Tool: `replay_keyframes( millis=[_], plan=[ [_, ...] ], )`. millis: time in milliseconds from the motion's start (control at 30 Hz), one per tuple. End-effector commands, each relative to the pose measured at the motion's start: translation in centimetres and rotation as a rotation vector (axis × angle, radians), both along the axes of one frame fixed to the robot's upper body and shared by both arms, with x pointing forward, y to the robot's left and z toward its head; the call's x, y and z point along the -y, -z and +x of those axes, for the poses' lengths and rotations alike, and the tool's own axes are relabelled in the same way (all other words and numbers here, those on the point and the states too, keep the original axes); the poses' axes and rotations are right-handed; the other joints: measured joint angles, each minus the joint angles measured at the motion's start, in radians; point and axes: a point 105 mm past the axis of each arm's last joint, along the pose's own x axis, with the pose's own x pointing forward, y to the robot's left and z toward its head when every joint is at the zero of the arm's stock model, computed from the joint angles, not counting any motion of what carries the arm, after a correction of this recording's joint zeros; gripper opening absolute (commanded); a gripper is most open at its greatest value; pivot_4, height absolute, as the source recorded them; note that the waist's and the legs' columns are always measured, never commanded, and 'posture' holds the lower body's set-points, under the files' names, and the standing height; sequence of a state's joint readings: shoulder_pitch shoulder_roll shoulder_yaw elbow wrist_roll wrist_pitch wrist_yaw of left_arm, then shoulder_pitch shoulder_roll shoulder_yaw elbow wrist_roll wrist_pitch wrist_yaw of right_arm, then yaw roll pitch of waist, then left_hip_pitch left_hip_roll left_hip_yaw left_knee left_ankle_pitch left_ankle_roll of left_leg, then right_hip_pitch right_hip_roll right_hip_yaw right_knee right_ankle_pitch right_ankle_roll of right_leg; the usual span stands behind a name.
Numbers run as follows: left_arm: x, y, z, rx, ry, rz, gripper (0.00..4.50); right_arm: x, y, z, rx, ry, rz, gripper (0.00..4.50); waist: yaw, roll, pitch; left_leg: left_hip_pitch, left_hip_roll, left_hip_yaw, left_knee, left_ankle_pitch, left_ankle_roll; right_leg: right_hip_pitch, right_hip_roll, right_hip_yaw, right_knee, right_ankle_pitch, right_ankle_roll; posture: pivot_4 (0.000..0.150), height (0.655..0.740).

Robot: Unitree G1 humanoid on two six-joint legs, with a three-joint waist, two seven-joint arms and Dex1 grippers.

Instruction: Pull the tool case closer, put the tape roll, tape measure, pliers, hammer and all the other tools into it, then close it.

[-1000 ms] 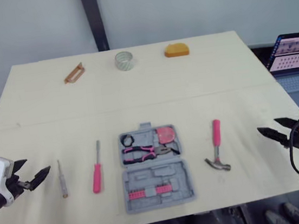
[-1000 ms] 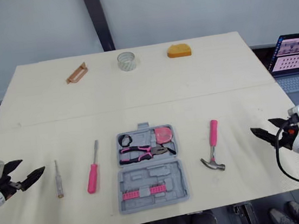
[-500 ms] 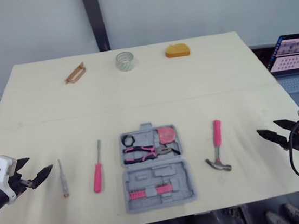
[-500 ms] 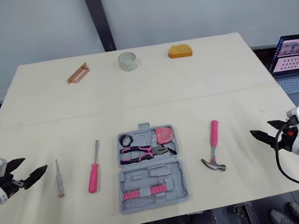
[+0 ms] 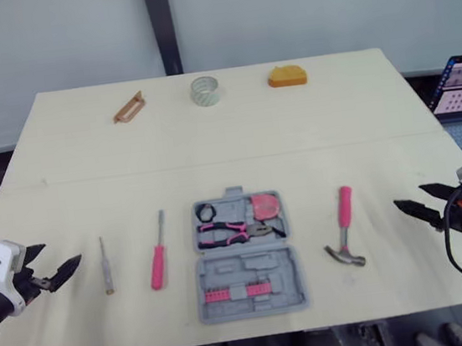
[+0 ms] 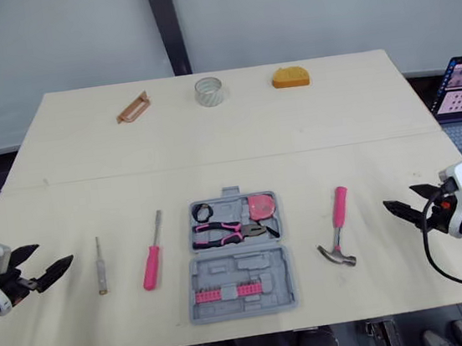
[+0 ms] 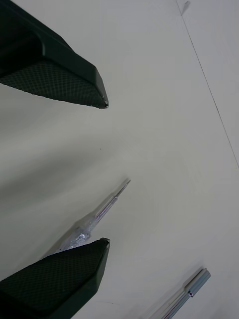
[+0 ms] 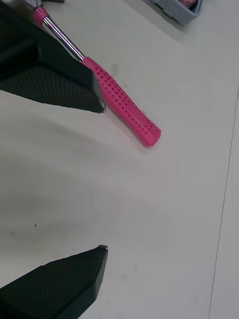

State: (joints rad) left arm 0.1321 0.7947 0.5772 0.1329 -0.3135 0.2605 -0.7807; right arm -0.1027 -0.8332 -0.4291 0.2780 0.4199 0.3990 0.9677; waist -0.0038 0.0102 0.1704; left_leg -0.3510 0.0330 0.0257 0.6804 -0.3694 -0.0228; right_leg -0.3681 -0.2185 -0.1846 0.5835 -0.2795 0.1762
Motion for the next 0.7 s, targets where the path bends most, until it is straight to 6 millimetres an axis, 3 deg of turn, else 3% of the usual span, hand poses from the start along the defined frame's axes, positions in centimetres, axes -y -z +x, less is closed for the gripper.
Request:
replay_keyframes(
  millis=[33, 233, 467, 567, 700],
  plan=[
    [-0.2, -0.8, 0.0, 0.036, -0.005, 0.004, 4.46, -0.4, -0.6, 0.2, 0.027, -0.008, -0.003, 4.49, 0.000, 0.000, 0.000, 0.000, 0.000, 0.001, 0.000, 0.000, 0.000, -0.001, 0.000, 0.001, 0.000, 0.000, 0.000, 0.150, 0.7400],
    [-0.9, -1.6, -0.2, 0.075, -0.049, -0.005, 4.46, -0.7, -0.9, 0.5, 0.035, -0.012, 0.024, 4.49, 0.000, 0.000, 0.000, -0.001, 0.000, 0.004, 0.000, 0.000, 0.000, -0.004, 0.000, 0.003, 0.001, 0.000, 0.000, 0.150, 0.7400],
    [-4.3, -3.5, -2.4, 0.208, -0.265, -0.061, 4.46, -1.4, -2.2, 0.8, 0.053, -0.021, 0.079, 4.49, -0.001, 0.000, 0.000, -0.001, 0.001, 0.006, -0.001, 0.000, 0.000, -0.006, 0.000, 0.005, 0.002, 0.000, 0.000, 0.150, 0.7400],
    [-5.2, -3.4, -4.1, 0.226, -0.359, -0.103, 4.46, -4.2, -3.7, 0.7, 0.071, -0.170, 0.105, 4.49, -0.002, 0.000, 0.000, -0.001, 0.001, 0.007, -0.001, -0.001, 0.001, -0.007, 0.001, 0.006, 0.002, 0.000, 0.000, 0.150, 0.7400],
    [-4.5, -3.1, -4.5, 0.233, -0.407, -0.129, 4.46, -6.2, -4.6, 0.7, 0.076, -0.265, 0.120, 4.49, 0.005, -0.001, 0.000, 0.000, 0.001, 0.008, 0.000, -0.001, 0.001, -0.007, 0.001, 0.007, 0.002, 0.000, 0.000, 0.150, 0.7400]
  ],
)
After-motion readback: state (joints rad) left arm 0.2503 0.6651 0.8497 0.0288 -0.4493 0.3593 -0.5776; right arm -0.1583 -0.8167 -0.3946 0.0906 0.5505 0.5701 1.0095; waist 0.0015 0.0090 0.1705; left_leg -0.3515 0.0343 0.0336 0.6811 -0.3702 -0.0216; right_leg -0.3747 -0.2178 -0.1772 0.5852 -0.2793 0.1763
